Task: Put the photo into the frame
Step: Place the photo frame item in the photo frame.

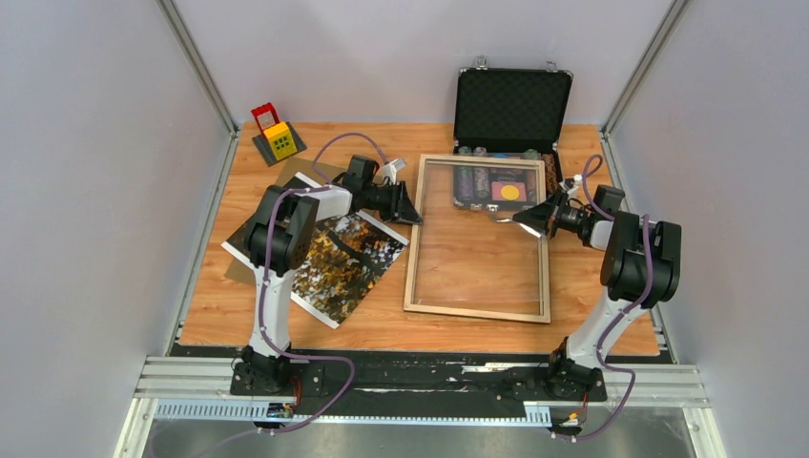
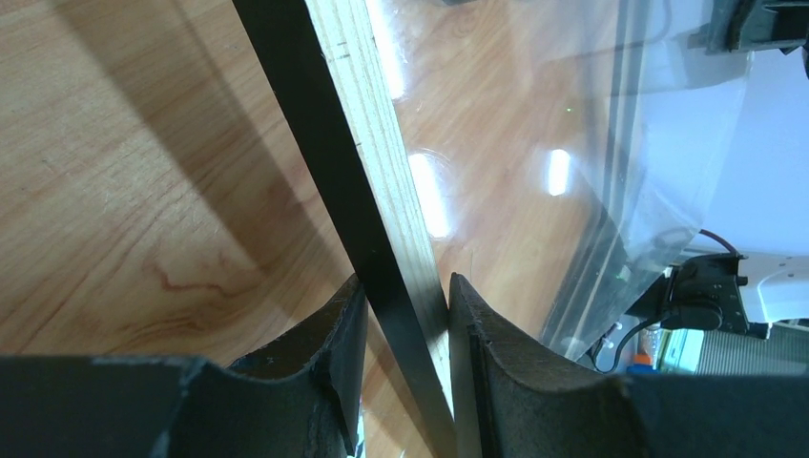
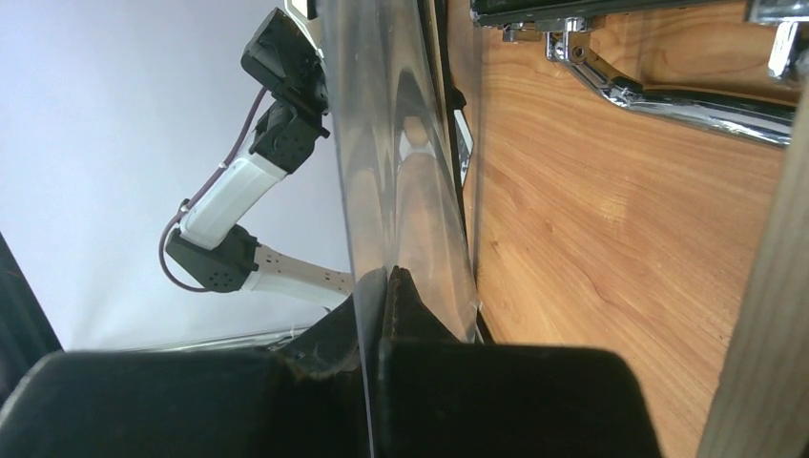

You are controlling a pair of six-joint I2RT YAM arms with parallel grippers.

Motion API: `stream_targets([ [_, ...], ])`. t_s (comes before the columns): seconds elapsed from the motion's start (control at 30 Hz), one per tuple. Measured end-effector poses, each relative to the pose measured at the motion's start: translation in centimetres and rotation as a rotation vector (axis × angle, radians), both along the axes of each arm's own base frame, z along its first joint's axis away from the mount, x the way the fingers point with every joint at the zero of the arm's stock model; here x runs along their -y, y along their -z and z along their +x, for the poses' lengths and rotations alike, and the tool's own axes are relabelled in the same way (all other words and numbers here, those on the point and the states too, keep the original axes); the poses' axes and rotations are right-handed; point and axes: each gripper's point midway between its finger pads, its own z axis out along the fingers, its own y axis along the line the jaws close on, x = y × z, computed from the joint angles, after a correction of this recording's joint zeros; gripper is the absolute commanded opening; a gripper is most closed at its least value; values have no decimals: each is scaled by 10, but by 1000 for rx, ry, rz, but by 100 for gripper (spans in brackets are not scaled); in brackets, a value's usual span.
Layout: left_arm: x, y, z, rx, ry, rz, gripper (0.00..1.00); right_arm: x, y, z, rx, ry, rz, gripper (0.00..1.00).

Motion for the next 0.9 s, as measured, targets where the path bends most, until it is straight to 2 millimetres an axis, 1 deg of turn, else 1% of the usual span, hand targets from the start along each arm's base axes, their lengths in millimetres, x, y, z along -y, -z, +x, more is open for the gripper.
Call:
stream_targets([
  [0.33,1,0,-1,-1,7,-8,20,1,-4,2,-11,-7,34,0],
  [0.5,1,0,-1,-1,10,-11,24,1,-4,3,-22,-5,42,0],
  [0.57,1,0,-1,-1,10,-11,26,1,-3,3,-23,-5,42,0],
  [0.9,1,0,-1,-3,10,-12,28,3,13,4,-46,33,9,0],
])
